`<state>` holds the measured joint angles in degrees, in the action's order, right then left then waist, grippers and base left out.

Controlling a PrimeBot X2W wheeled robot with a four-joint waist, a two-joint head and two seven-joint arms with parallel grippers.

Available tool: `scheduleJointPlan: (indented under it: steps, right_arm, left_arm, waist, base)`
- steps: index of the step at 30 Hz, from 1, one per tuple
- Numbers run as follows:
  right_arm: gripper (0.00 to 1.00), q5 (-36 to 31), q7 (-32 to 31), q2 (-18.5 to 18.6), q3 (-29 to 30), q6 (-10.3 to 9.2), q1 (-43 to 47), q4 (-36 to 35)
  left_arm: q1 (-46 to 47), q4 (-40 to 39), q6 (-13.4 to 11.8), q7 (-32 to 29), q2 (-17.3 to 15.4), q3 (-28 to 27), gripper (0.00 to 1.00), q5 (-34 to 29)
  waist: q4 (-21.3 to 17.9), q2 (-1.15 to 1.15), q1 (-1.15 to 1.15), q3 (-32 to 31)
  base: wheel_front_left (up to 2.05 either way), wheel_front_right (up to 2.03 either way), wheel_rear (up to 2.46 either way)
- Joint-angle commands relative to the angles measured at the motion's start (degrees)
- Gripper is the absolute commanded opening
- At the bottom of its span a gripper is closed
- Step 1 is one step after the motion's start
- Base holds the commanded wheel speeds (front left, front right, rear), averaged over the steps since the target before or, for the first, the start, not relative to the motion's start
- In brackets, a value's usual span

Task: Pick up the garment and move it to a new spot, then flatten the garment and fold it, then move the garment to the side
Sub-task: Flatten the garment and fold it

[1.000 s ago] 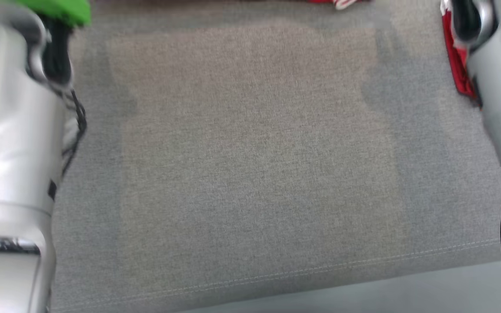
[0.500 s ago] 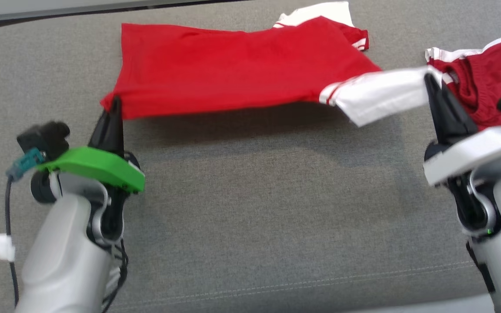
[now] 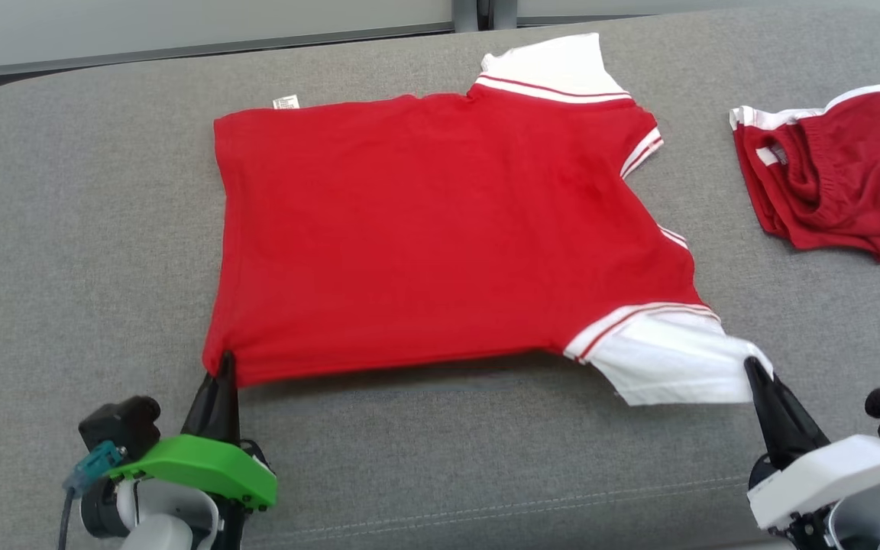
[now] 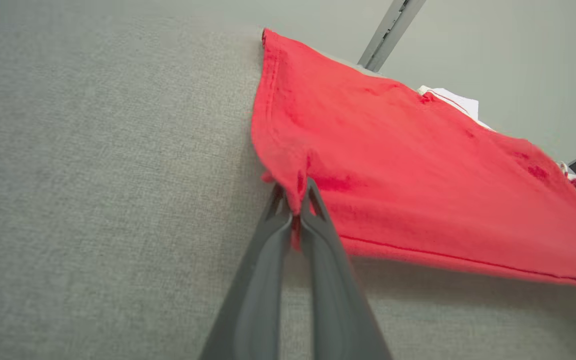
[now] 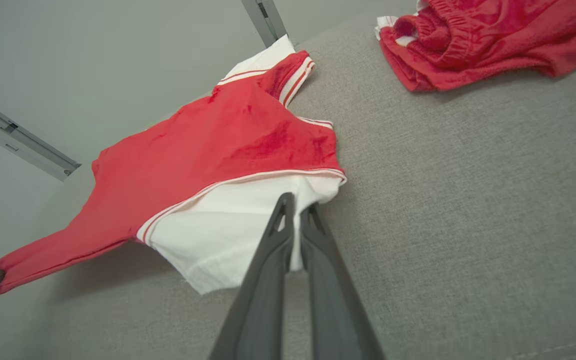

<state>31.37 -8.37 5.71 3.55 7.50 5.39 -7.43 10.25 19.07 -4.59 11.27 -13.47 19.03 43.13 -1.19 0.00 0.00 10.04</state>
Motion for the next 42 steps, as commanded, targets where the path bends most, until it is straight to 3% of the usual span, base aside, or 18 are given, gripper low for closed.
scheduleJointPlan:
  steps: [1, 19, 36, 42]
  right_arm:
    - [0.0, -0.39, -0.29, -0.4, 0.58, -0.02, 1.44, 0.28]
    - [0.0, 0.25, -6.09, -2.18, 2.5, -0.02, 11.46, -2.82]
    - [0.0, -1.0, -7.8, -1.73, 2.35, -0.02, 6.5, -3.38]
    - [0.0, -1.93, -9.97, -0.39, 2.18, -0.02, 2.17, -0.9]
  left_arm:
    - [-1.24, -0.08, -0.49, 0.58, -0.52, 0.28, 0.0, -0.67]
    - [-10.95, -3.28, -3.59, 1.25, -1.52, 1.06, 0.0, -1.48]
    - [-7.69, -4.75, -4.68, -1.61, -1.53, 2.61, 0.0, -2.05]
    - [-4.08, -2.38, -5.53, -5.43, -0.98, 4.06, 0.0, -2.2]
  waist:
    - [0.04, 0.0, 0.0, -0.02]
    - [0.74, 0.0, 0.0, -0.69]
    - [1.18, 0.0, 0.0, -2.89]
    - [1.75, 0.0, 0.0, -3.36]
  base:
    - [0.0, 0.0, 0.0]
    - [0.0, 0.0, 0.0]
    - [0.0, 0.0, 0.0]
    - [0.0, 0.0, 0.0]
